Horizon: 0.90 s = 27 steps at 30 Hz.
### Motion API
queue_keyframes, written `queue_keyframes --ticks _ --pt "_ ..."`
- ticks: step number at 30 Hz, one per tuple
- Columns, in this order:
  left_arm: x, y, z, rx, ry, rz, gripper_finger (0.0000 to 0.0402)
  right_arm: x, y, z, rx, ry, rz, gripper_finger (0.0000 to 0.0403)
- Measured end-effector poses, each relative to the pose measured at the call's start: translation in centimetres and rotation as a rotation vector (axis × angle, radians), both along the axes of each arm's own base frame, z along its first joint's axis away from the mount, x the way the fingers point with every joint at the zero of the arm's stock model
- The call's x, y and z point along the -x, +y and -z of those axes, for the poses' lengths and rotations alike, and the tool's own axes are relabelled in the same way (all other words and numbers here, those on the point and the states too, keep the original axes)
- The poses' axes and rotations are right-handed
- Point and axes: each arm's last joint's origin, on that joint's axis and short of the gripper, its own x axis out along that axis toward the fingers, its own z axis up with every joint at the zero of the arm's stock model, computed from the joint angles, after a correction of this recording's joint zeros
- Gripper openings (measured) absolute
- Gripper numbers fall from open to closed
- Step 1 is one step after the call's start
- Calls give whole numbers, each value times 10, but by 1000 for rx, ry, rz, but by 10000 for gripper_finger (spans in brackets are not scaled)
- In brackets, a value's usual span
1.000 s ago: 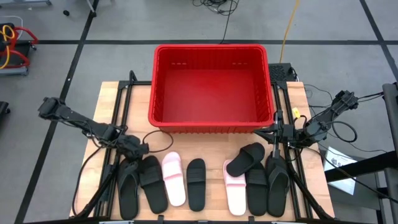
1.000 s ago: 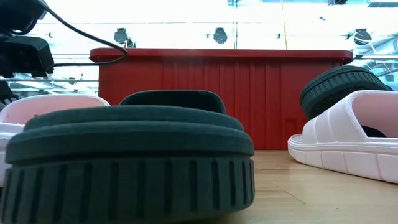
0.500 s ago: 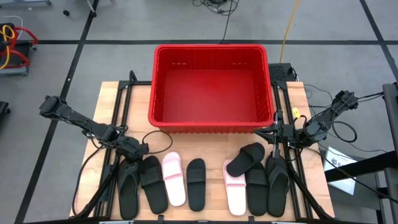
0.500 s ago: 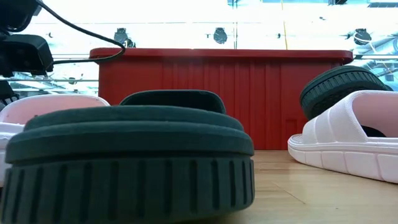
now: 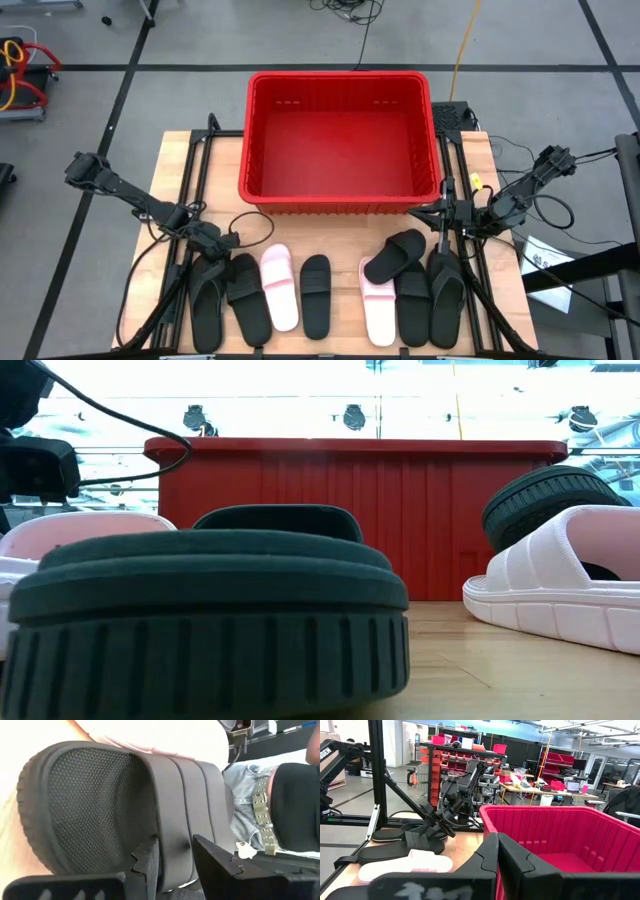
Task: Pick and place slides into bin
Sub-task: Put the black slide into the red container
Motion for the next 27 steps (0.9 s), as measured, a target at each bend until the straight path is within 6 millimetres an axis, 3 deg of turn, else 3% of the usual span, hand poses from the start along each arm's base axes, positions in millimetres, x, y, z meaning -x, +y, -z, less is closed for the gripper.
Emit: queue_keyframes --ticks 13,24,27 --pt "0 0 1 -43 -46 45 110 0 0 0 0 0 0 0" --pt "0 -4 6 -87 -46 109 14 0 0 0 0 0 0 0" --pt "0 -4 7 -89 -36 107 6 0 0 0 0 0 0 0"
